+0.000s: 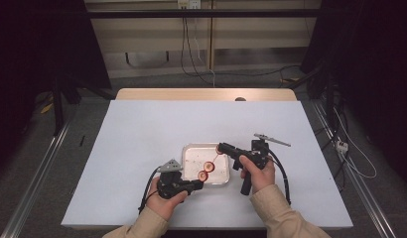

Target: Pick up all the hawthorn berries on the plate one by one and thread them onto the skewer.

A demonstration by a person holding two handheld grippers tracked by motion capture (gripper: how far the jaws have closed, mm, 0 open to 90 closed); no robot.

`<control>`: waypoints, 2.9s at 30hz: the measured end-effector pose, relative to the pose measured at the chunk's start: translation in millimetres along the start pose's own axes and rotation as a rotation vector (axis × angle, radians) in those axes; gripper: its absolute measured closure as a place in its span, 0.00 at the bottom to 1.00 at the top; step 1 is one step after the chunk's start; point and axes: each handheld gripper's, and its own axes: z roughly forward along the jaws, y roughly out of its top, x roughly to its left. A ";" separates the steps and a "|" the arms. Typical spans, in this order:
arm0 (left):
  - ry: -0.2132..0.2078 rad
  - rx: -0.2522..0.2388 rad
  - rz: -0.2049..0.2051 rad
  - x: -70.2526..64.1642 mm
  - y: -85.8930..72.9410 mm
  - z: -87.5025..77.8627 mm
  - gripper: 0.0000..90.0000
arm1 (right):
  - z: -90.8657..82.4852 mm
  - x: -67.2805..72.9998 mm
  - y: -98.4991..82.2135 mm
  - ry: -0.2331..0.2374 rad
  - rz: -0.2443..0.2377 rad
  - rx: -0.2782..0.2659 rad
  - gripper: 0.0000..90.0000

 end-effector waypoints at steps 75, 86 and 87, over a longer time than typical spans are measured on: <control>-0.005 -0.019 -0.030 1.6 3.4 -3.4 1.00 | 4.3 11.9 -2.8 0.005 -0.021 0.002 0.82; 0.005 -0.015 -0.025 2.0 4.5 -3.2 1.00 | 3.1 11.2 -5.9 -0.002 -0.019 -0.004 0.82; 0.001 -0.006 -0.027 2.9 4.5 -2.6 1.00 | 3.3 11.3 -6.2 0.005 -0.007 -0.008 0.82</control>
